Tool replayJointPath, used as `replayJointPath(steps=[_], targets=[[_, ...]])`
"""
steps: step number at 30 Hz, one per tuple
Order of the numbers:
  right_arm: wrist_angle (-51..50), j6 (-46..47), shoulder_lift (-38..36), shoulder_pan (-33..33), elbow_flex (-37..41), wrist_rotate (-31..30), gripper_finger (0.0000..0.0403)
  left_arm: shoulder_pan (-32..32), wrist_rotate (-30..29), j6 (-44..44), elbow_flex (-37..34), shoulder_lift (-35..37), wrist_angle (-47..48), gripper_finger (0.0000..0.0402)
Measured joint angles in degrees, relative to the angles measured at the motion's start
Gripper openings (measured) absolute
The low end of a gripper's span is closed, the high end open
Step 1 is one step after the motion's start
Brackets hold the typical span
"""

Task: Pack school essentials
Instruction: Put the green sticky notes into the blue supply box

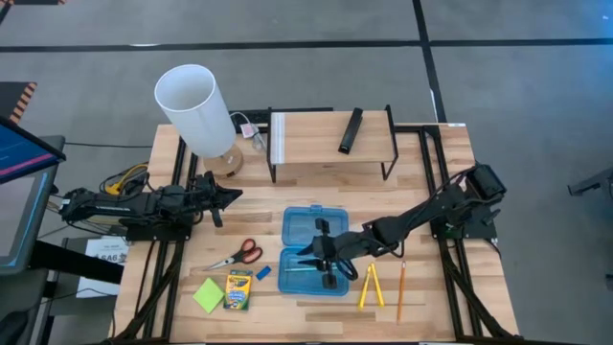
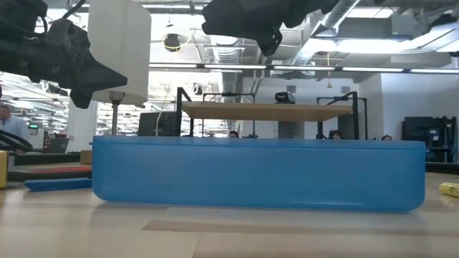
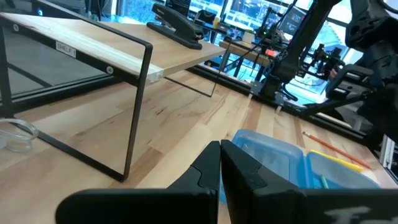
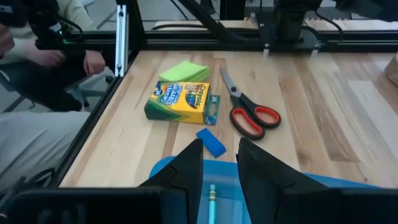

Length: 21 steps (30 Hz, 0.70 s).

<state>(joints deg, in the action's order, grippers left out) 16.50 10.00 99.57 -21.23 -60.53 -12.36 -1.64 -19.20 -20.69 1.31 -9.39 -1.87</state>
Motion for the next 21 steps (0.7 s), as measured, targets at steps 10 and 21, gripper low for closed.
replayJointPath(steps=[10, 21], targets=[[0.87, -1.74, 0.0, -0.15, 0.0, 0.02, 0.0118, -0.01, 3.8, 0.02, -0.01, 0.01, -0.02, 0.0], [1.84, -4.87, 0.02, -0.13, 0.0, 0.61, 0.0118, 0.0, 8.36, -0.08, -0.01, 0.0, -0.07, 0.0]])
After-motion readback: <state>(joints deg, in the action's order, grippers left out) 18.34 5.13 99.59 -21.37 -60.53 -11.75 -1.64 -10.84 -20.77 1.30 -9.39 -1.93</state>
